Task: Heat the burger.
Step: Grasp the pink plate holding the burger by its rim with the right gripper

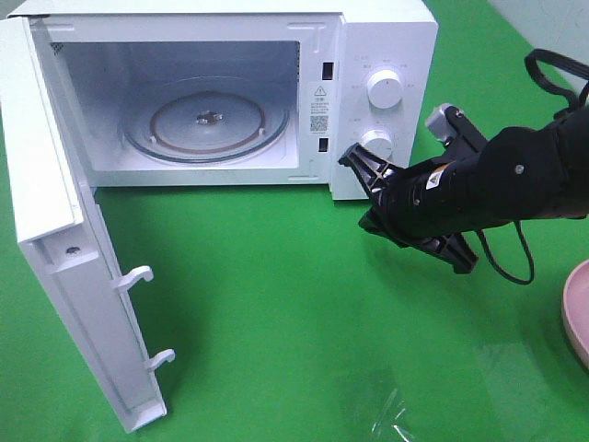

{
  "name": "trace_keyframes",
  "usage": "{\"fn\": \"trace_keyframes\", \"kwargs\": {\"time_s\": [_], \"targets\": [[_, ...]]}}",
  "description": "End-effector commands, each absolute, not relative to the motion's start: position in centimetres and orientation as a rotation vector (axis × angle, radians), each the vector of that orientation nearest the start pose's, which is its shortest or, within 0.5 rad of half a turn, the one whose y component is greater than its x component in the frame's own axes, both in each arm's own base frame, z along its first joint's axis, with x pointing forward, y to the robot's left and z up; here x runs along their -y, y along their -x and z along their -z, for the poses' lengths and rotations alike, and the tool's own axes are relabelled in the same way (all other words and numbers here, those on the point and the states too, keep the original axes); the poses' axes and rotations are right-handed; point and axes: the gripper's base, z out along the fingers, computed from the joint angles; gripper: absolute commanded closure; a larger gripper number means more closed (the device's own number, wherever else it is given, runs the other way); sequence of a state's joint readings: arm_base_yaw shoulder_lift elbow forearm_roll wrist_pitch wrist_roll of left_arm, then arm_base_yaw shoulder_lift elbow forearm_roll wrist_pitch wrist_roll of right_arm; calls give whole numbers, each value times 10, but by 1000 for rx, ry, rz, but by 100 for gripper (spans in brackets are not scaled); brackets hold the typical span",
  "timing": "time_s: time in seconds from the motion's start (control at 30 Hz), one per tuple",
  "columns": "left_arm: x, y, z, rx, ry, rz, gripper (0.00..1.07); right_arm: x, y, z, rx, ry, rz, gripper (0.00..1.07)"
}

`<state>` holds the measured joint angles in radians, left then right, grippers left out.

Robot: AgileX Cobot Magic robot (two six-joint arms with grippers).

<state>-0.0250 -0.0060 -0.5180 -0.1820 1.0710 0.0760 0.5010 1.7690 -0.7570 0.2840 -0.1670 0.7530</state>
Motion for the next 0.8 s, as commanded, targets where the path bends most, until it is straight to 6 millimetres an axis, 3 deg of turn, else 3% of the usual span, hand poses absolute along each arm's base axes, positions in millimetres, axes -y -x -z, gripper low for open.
{"fn": "trace_keyframes", "kwargs": {"time_s": [0.03, 0.33, 0.6, 0.8], "targets": [[14, 10, -282, -2017, -113, 193, 4, -152, -284, -148, -2414, -511, -621, 102], [14, 10, -282, -2017, -113, 193, 4, -147, -263, -158, -2618, -33, -428, 98], [14, 10, -282, -2017, -113, 193, 4, -135, -246, -164, -2755, 199, -250, 95], [14, 10, -282, -2017, -113, 193, 4, -120, -232, -180, -2812, 347, -77, 93]]}}
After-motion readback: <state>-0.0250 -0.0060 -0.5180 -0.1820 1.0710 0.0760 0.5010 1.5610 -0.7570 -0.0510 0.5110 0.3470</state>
